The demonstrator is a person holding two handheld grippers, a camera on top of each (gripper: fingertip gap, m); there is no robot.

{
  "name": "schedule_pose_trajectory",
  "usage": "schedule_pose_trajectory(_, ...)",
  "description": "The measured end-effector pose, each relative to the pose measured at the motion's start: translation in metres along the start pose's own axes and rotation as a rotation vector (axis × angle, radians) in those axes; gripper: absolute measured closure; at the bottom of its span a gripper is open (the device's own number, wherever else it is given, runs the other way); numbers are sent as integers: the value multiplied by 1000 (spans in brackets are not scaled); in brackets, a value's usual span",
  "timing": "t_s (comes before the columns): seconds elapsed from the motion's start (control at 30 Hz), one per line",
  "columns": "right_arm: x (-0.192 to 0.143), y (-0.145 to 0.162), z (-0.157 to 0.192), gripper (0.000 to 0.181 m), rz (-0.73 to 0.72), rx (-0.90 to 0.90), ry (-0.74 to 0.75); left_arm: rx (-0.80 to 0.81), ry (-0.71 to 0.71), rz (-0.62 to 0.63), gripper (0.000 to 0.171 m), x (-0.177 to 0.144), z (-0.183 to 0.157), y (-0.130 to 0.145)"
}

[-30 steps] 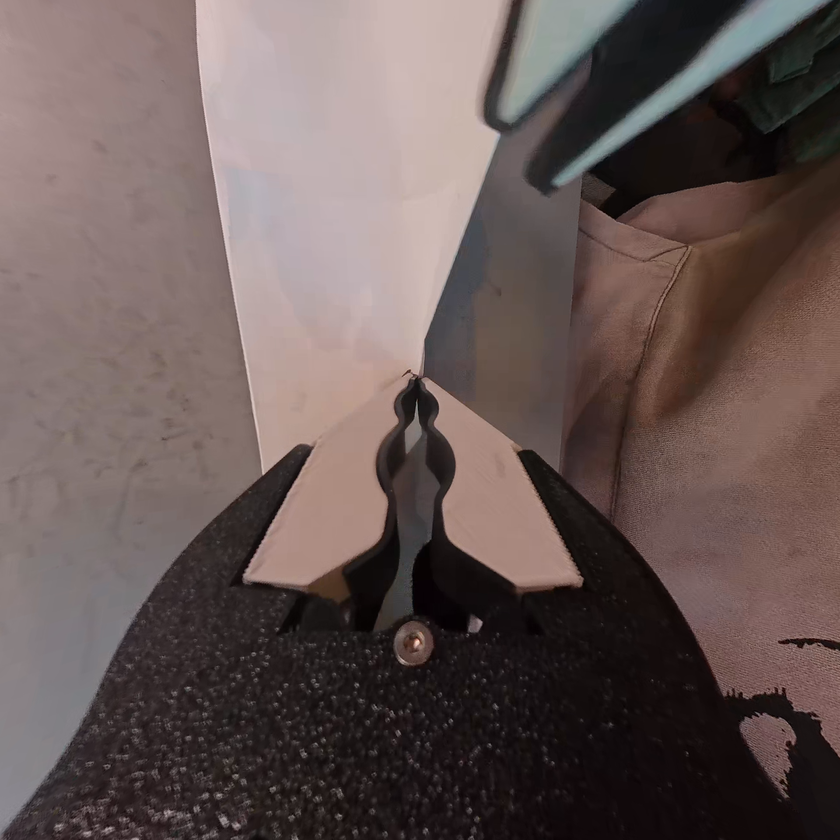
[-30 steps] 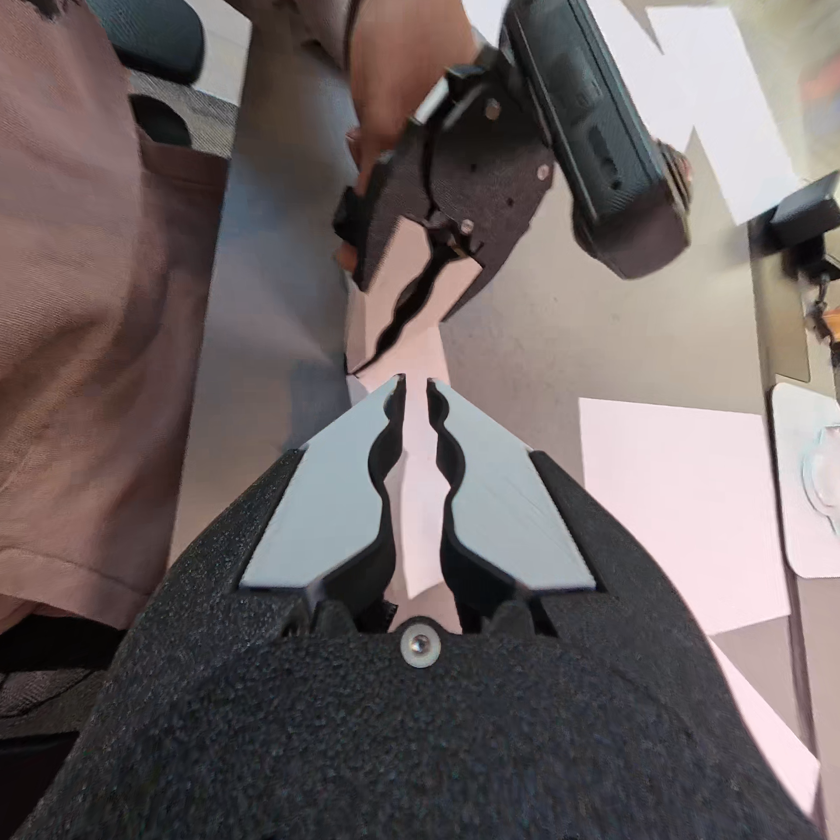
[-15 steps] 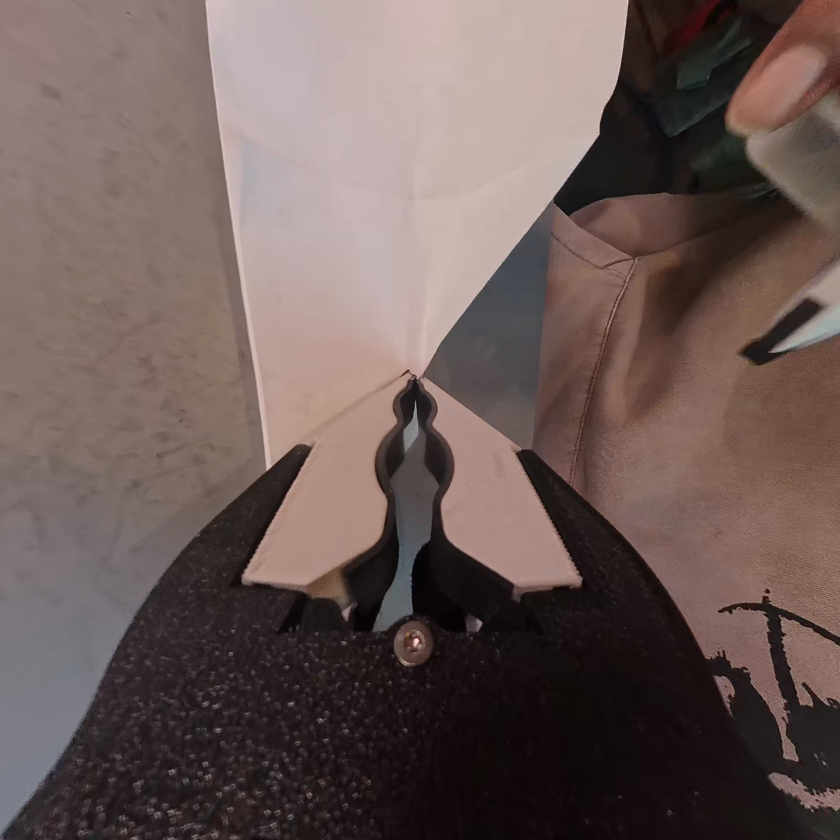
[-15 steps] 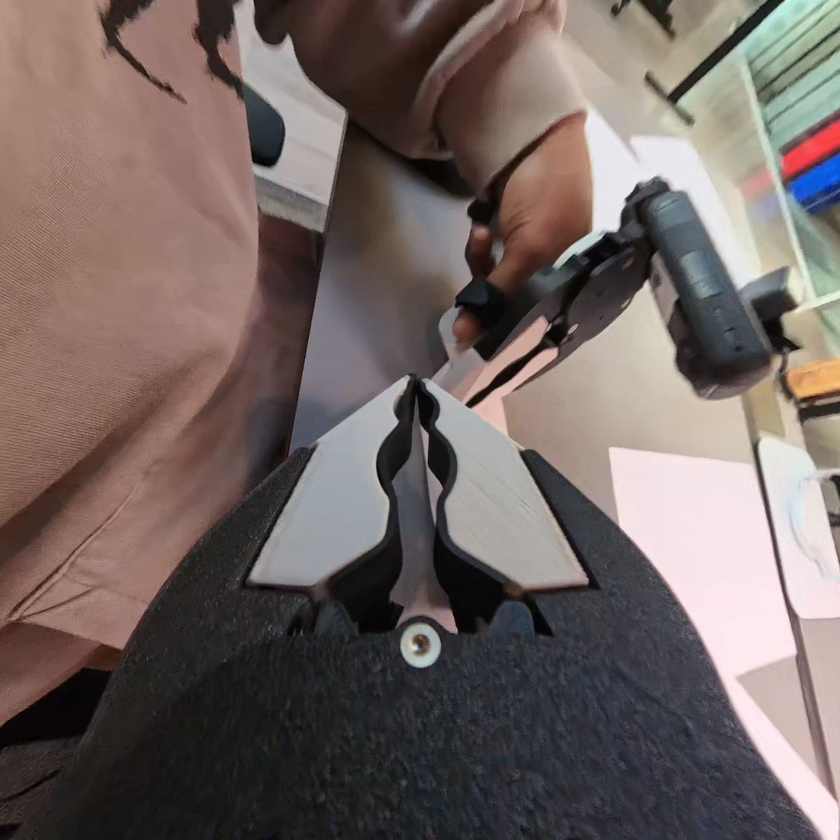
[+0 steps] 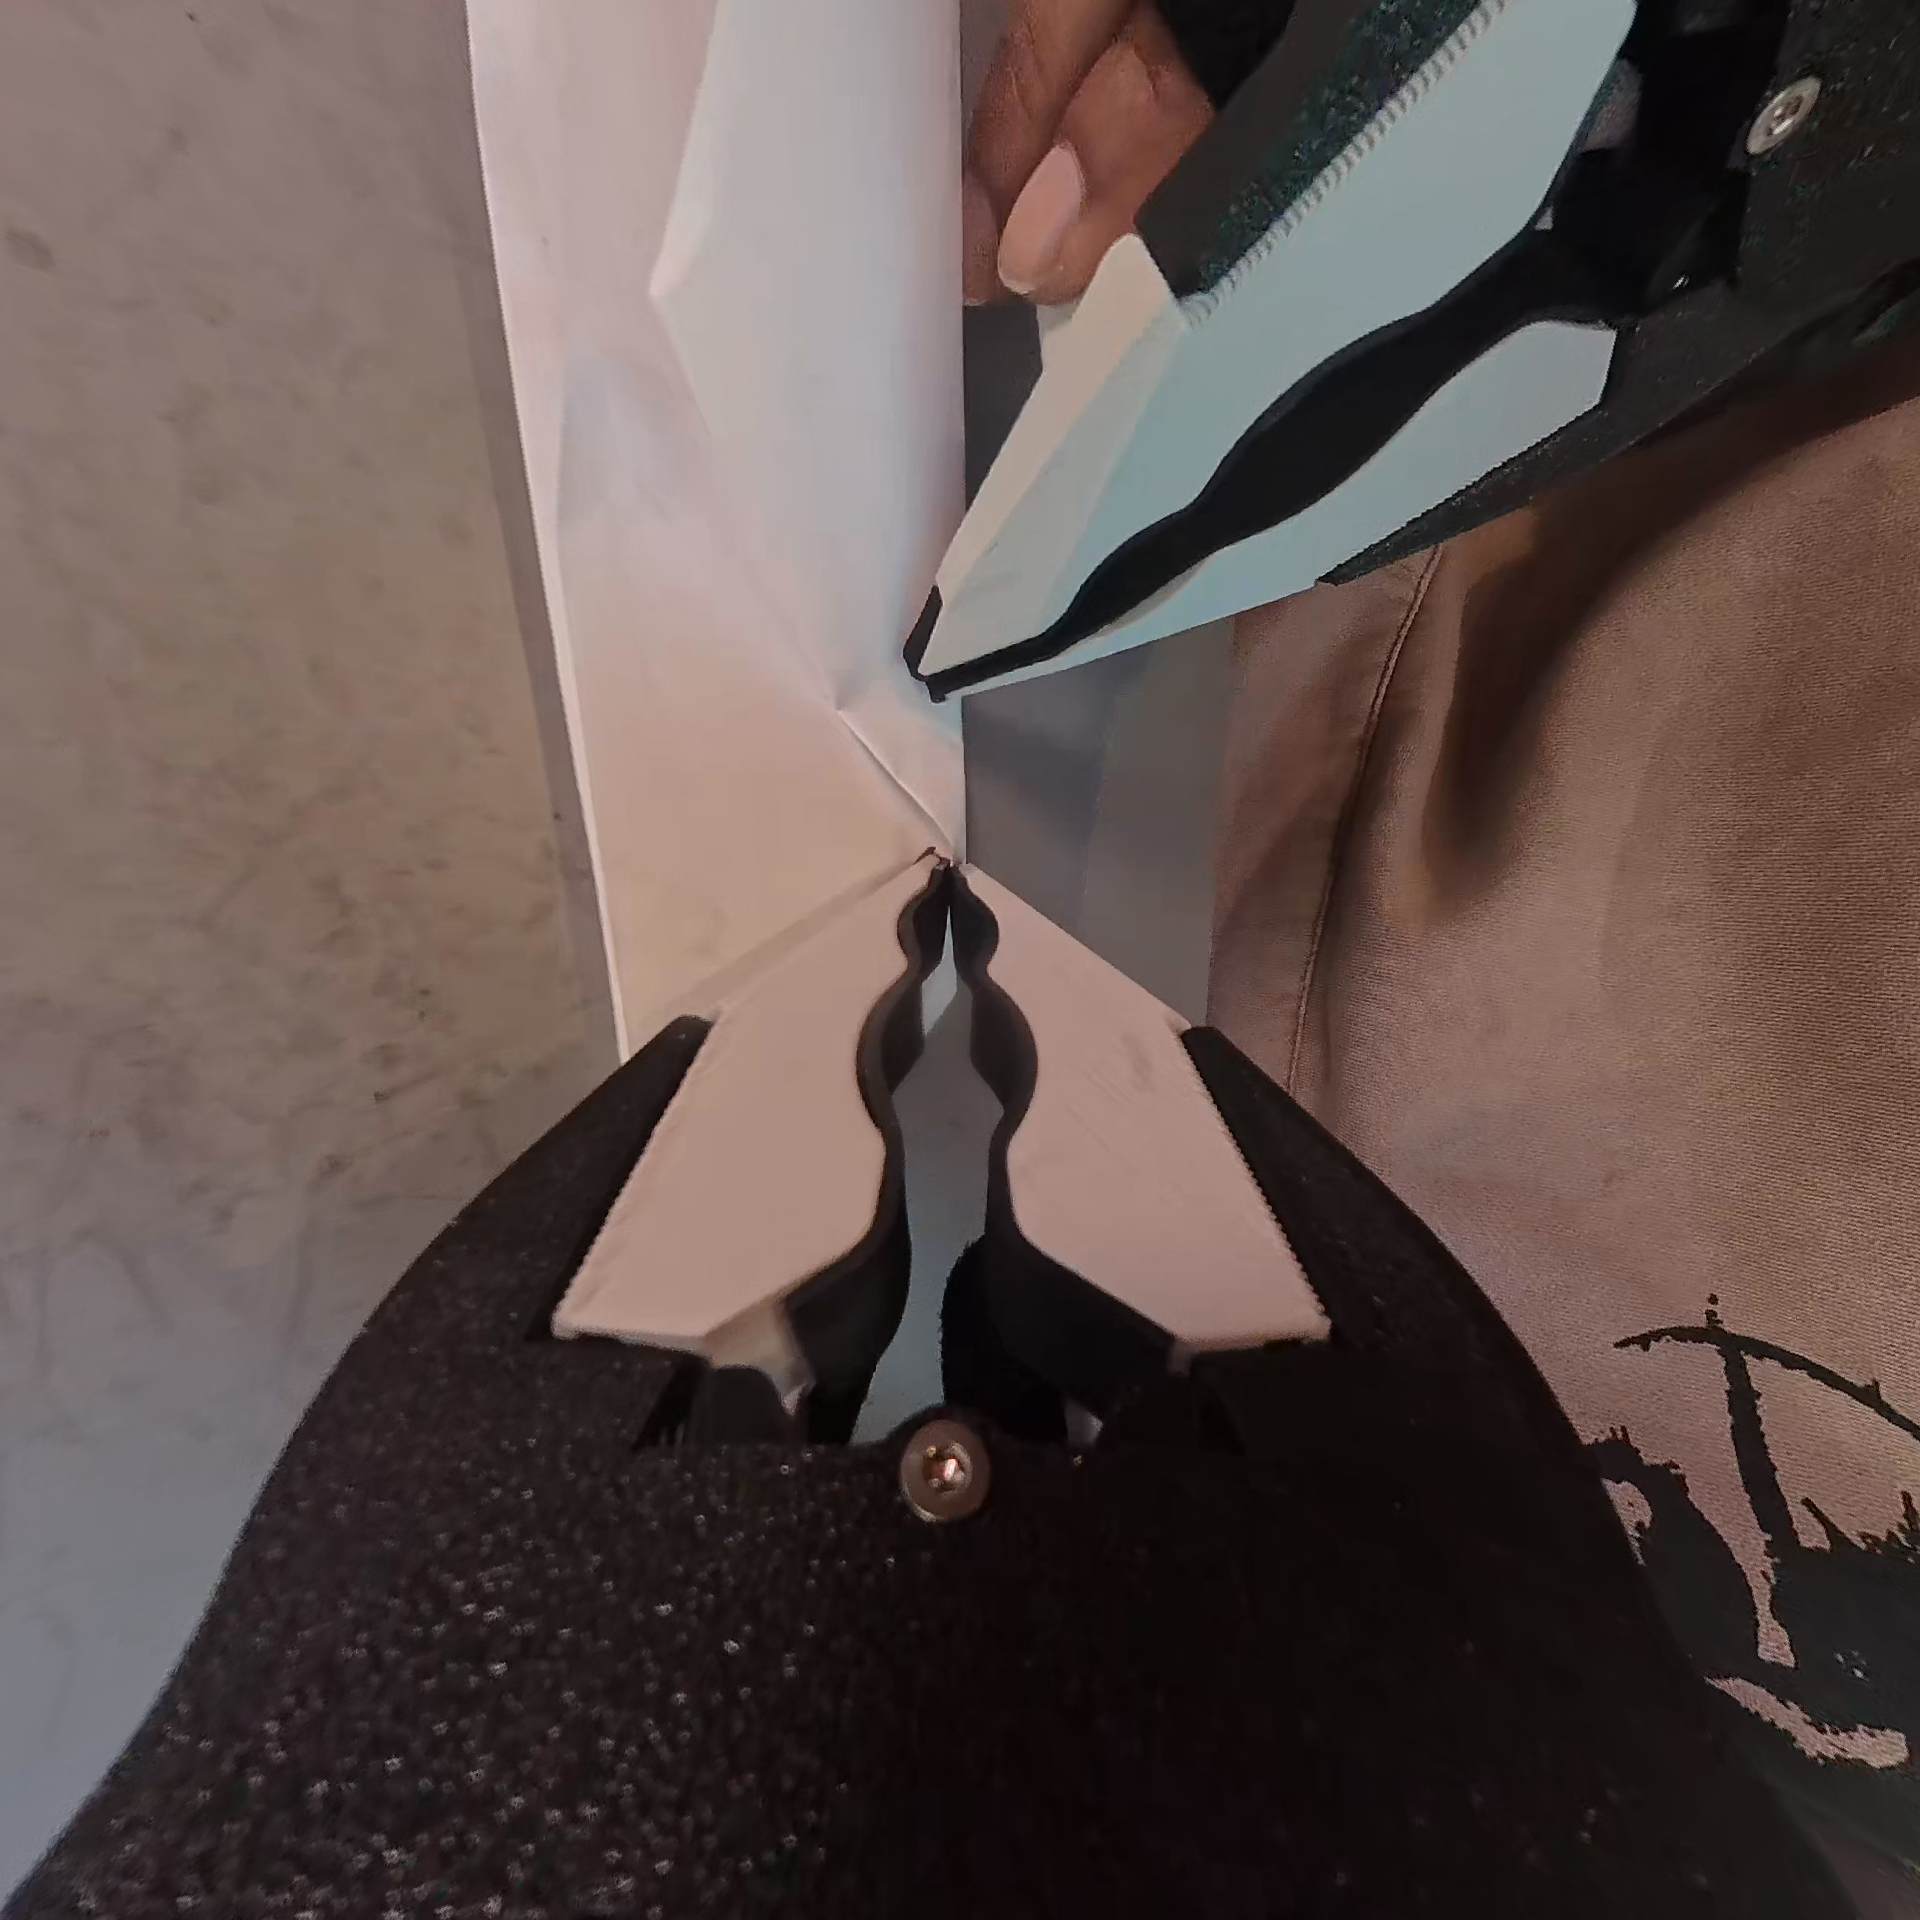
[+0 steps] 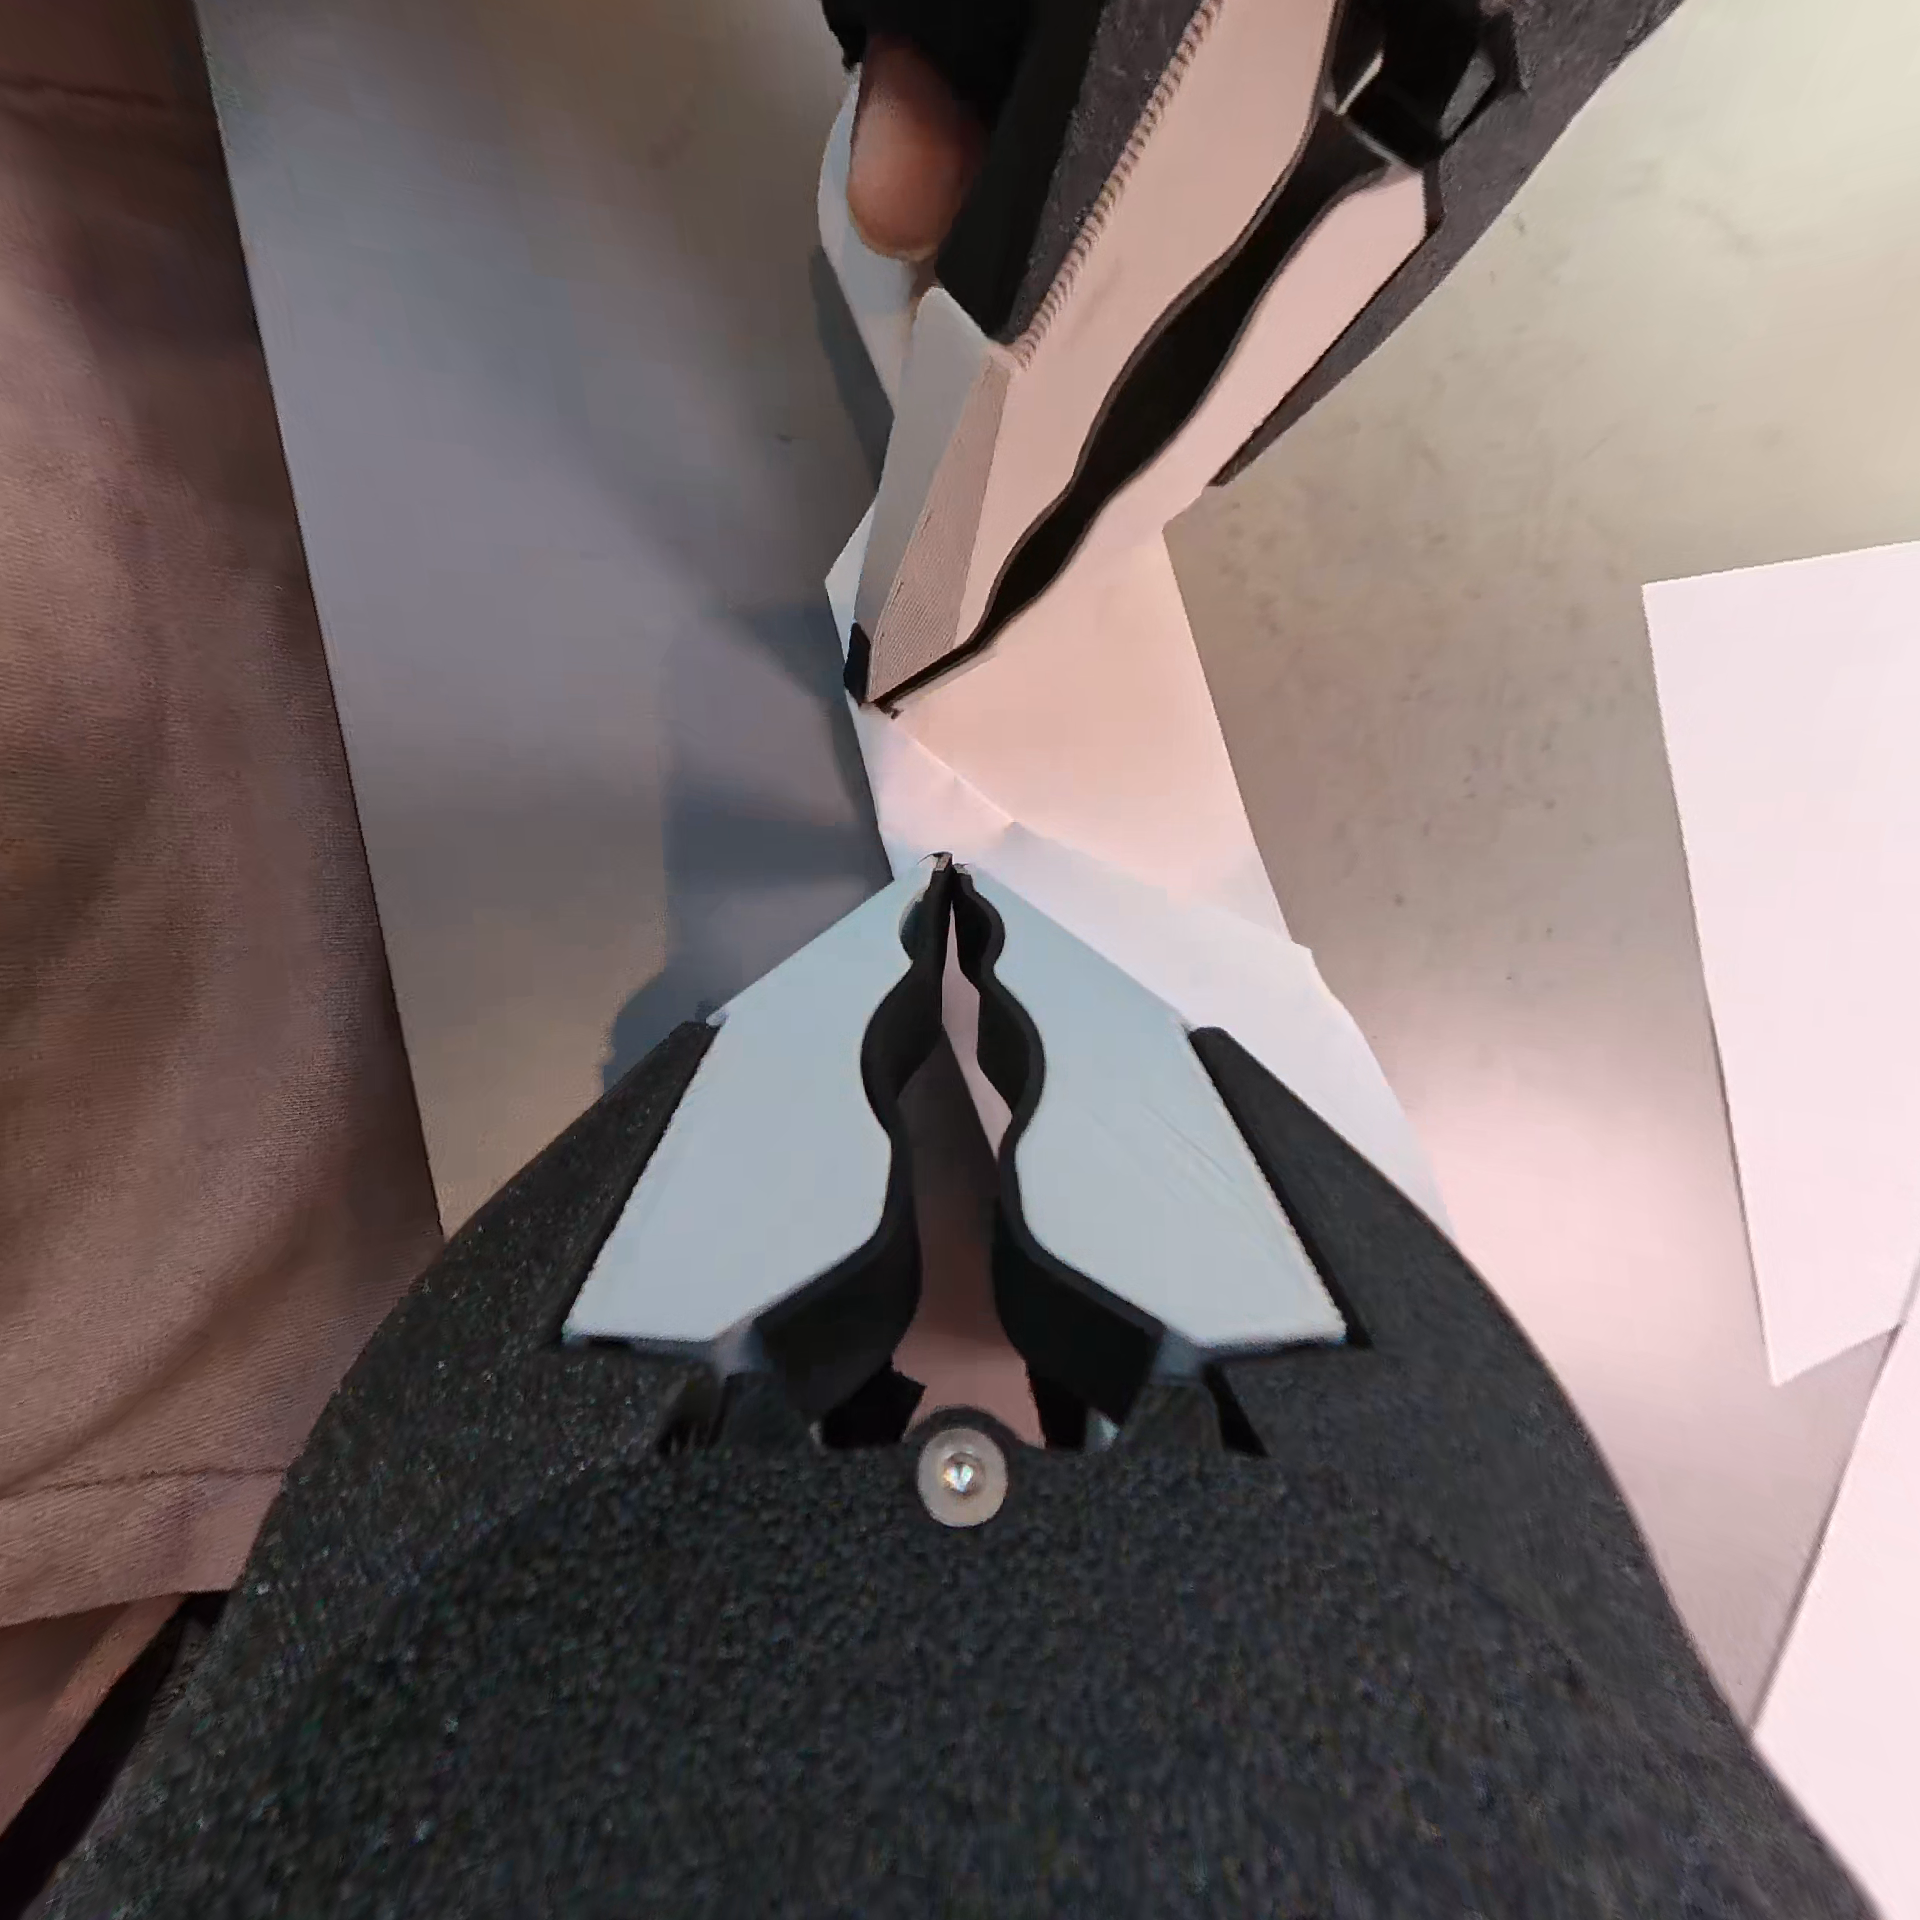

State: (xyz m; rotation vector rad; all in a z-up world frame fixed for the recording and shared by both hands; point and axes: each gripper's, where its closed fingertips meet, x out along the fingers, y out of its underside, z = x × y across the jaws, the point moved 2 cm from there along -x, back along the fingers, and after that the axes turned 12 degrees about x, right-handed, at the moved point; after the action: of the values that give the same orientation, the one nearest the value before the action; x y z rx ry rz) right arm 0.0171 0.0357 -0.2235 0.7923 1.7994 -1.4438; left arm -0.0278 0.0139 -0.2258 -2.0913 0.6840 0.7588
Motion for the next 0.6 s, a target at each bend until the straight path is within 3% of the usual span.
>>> schedule_pose_trajectory(0.23,2,3,-1,181,-7,154,-35,37,-107,-40,171,-12,-1,5)
schedule_pose_trajectory(0.33,2,2,-2,181,-14,187,-25,112,-122,-136,171,-19,-19,-8)
schedule_pose_trajectory(0.5,3,2,-2,181,-21,181,0,238,-288,-47,171,2,-13,-3)
schedule_pose_trajectory(0.6,2,2,-2,181,-27,178,14,217,-284,-60,171,5,-10,-5)
